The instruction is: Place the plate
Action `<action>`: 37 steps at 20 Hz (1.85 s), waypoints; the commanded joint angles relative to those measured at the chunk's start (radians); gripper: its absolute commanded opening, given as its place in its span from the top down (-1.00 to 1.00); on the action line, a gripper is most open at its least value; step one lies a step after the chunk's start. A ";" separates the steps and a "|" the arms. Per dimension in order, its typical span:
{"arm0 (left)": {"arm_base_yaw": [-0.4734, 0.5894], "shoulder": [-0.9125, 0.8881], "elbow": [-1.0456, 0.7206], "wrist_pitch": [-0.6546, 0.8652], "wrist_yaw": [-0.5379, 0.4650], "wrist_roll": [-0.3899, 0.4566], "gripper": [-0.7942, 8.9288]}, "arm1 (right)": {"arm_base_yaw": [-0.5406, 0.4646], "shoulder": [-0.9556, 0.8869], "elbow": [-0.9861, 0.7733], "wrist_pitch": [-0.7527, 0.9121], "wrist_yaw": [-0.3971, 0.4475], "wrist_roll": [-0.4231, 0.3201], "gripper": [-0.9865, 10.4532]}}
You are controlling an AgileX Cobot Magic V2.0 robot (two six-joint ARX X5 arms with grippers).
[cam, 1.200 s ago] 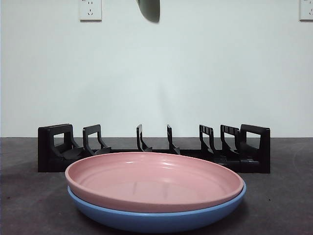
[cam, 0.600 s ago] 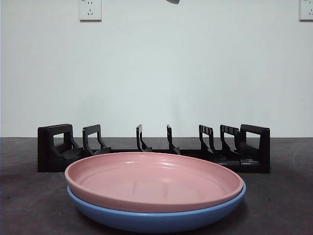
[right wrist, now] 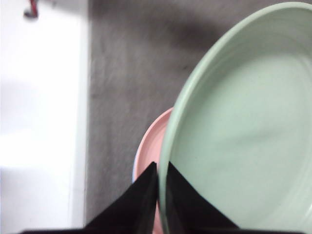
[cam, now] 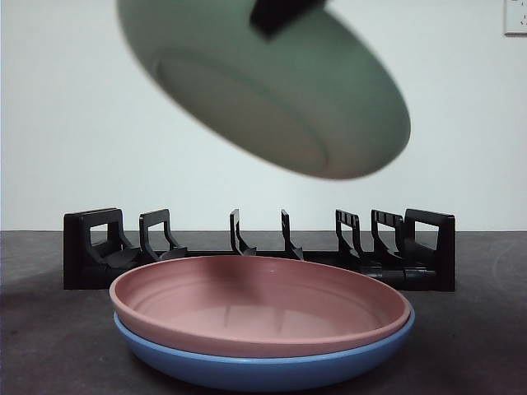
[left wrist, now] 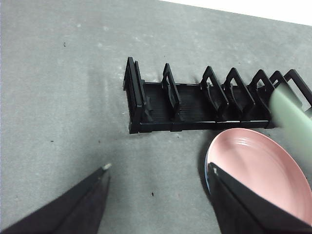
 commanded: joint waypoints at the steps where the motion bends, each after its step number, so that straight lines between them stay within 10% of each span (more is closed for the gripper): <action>1: -0.003 0.003 0.014 0.009 -0.006 -0.004 0.20 | 0.020 0.070 0.011 -0.011 0.005 -0.048 0.81; 21: -0.003 0.004 0.014 0.009 -0.006 0.001 0.20 | 0.020 0.285 0.011 -0.097 0.005 -0.091 0.60; 26: -0.003 0.004 0.014 0.010 -0.006 0.000 0.20 | 0.008 0.269 0.074 -0.077 0.144 0.094 0.56; 32: -0.003 0.005 0.014 0.015 -0.006 0.000 0.20 | -0.265 0.126 0.068 0.112 0.177 0.300 0.51; 37: -0.003 0.006 0.014 0.040 -0.078 0.000 0.20 | -0.557 -0.011 0.001 0.150 0.171 0.315 0.47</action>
